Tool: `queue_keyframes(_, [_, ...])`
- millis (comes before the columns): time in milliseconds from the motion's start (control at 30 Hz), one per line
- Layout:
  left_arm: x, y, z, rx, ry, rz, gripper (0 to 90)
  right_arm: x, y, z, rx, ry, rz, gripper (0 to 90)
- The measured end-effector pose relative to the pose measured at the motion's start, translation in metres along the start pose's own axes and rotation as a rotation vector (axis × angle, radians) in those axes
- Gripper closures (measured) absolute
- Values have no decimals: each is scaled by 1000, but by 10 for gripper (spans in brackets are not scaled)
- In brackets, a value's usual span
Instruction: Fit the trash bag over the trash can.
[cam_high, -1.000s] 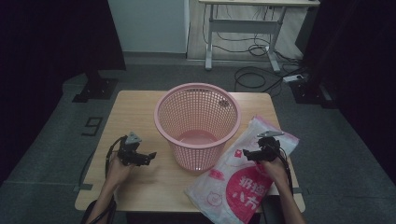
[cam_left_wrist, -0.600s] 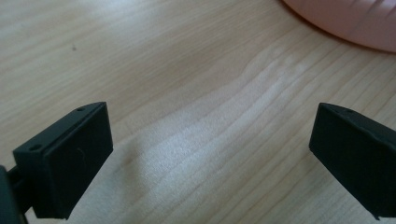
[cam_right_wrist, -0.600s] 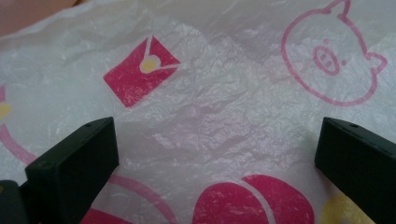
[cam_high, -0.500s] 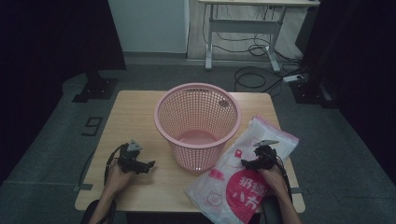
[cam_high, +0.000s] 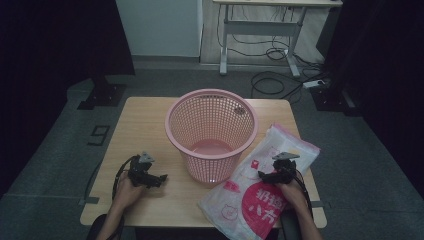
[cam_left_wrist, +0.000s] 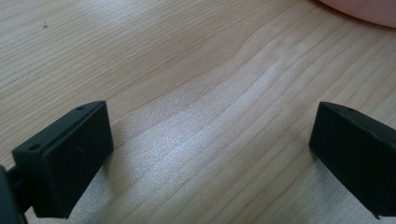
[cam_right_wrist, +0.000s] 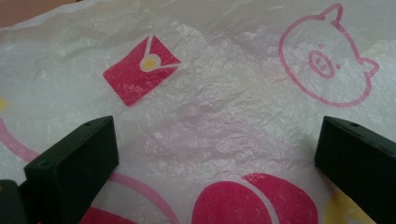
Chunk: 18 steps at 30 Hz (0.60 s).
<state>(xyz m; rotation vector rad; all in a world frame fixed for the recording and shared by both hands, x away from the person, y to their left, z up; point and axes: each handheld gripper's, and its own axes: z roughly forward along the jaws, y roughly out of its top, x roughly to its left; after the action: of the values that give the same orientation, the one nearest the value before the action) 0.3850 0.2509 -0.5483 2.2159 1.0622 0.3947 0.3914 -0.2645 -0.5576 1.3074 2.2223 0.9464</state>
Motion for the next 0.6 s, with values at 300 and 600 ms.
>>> queue_keyframes(300, [0, 0, 0, 0, 0, 0, 0, 0, 0, -2, 12, -7, -3, 0])
queue_keyframes(600, [1, 0, 0, -1, -4, 2, 0, 10, 6, -14, 29, 9, -62, 0])
